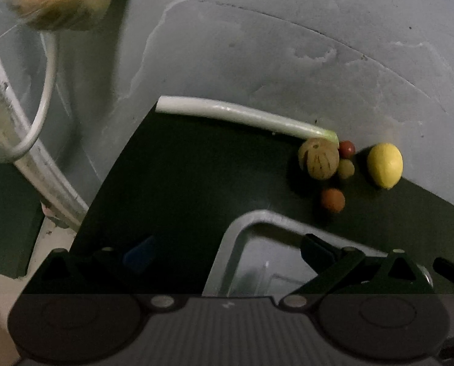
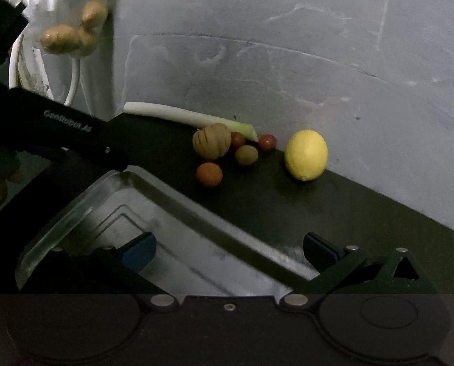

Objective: Organize fruits
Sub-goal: 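Open both tools to release the fruits and lift toward the remaining fruits, then grasp the striped yellow melon with the left tool while the right tool grasps a tangerine, then carry the melon and tangerine into the tray and open both tools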

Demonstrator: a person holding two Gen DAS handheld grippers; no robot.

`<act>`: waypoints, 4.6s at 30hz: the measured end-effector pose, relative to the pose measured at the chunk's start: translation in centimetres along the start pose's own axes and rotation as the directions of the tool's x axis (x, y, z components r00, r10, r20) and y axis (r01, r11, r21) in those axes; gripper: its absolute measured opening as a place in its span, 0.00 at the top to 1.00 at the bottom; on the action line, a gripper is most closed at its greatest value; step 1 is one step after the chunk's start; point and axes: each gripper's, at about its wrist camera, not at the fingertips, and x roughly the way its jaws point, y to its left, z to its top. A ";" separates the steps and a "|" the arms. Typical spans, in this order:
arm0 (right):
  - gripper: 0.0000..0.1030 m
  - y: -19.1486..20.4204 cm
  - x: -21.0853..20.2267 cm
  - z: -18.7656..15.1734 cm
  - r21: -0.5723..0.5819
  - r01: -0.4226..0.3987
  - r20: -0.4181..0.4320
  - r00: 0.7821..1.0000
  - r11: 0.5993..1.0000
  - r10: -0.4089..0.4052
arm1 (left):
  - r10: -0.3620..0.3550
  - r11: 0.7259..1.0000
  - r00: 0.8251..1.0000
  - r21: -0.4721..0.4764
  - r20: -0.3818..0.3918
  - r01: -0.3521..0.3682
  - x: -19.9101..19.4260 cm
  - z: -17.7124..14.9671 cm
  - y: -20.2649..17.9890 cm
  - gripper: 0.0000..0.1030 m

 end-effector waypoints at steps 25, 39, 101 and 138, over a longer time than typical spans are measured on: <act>0.05 -1.6 7.1 2.6 -0.035 -0.117 0.005 0.993 0.992 0.117 | -0.094 0.996 0.996 -0.003 0.008 0.094 7.3 5.3 -6.9 0.01; 0.36 -1.7 7.2 2.4 -0.071 -0.154 0.016 0.988 0.985 0.156 | -0.055 0.998 0.998 0.033 -0.022 0.056 8.4 6.1 -8.2 0.01; 0.70 1.1 1.6 1.4 -0.004 -0.034 0.057 0.998 0.999 0.035 | -0.198 0.978 0.980 0.062 -0.013 0.198 4.0 3.4 -6.6 0.53; 0.70 10.5 -3.9 -4.2 -0.024 -0.026 0.011 1.000 0.999 0.026 | -0.211 0.969 0.976 0.117 -0.058 0.216 -1.8 -2.5 0.1 0.53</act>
